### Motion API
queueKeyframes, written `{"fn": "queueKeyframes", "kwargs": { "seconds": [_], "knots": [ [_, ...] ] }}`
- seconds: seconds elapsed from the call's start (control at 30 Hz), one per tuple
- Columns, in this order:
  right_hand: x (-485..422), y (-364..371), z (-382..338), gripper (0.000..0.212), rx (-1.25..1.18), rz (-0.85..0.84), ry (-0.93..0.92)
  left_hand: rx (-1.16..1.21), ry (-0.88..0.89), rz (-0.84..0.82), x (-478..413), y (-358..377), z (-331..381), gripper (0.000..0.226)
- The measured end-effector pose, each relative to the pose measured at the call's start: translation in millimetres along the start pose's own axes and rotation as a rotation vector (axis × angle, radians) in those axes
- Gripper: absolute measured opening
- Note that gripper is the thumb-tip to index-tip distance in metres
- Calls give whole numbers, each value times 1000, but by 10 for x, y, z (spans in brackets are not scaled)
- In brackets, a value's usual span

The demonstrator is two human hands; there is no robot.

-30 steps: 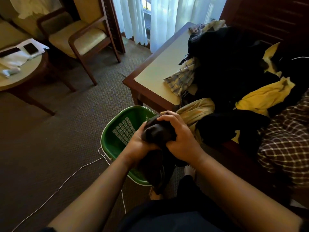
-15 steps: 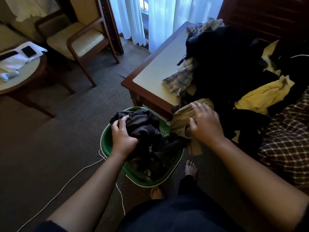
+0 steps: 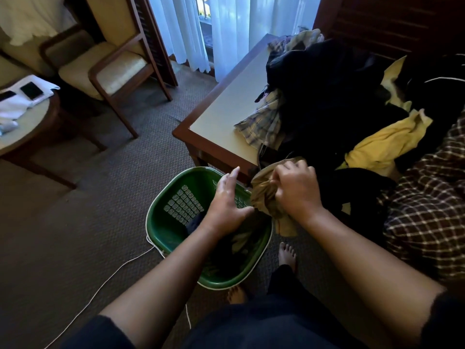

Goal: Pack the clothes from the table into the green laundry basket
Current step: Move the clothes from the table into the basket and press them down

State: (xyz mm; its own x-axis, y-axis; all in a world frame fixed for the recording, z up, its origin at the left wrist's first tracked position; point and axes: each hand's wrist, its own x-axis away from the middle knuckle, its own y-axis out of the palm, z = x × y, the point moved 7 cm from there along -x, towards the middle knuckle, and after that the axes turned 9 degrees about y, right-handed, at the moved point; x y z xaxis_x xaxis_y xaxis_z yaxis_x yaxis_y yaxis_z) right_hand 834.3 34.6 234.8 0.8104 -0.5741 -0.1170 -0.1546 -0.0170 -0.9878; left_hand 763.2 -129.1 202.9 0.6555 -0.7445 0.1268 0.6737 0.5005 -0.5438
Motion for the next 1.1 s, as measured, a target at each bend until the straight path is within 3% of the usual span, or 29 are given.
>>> {"fn": "queueKeyframes", "kwargs": {
  "seconds": [0.07, 0.13, 0.2, 0.27, 0.3, 0.43, 0.6, 0.7, 0.87, 0.97, 1.1],
  "knots": [
    [165, -163, -203, 10, -194, 66, -87, 71, 0, -51, -54, 96, 70, 118],
    [376, -259, -421, 8, -376, 104, -231, 169, -8, -50, -97, 153, 104, 110],
    [527, -290, -520, 8, -501, 96, -298, 283, 2, 19, -130, 155, 56, 72],
    [561, -271, -411, 13, -666, 65, -227, 365, -30, 70, -122, 127, -63, 31],
    [562, -224, -323, 23, -720, 21, -172, 408, -56, 80, -100, 116, -129, 22],
    [600, 196, 10, 81, -585, -243, 16, 629, -117, 20, 51, 112, -241, 22],
    [597, 454, 142, 104, -522, -315, 142, 720, -117, -98, 278, 86, -275, 42],
    [600, 552, 156, 95, -457, -291, 233, 853, -208, -3, 347, -37, -472, 49],
    [623, 555, 154, 39, -230, -214, 214, 1101, -257, 277, 508, -391, -652, 53],
    [626, 557, 133, 34, -216, -198, 182, 1155, -333, 430, 650, -522, -932, 60],
    [645, 558, 171, 37, -294, -225, 234, 1157, -475, 645, 803, -569, -1347, 52]
  ]
}}
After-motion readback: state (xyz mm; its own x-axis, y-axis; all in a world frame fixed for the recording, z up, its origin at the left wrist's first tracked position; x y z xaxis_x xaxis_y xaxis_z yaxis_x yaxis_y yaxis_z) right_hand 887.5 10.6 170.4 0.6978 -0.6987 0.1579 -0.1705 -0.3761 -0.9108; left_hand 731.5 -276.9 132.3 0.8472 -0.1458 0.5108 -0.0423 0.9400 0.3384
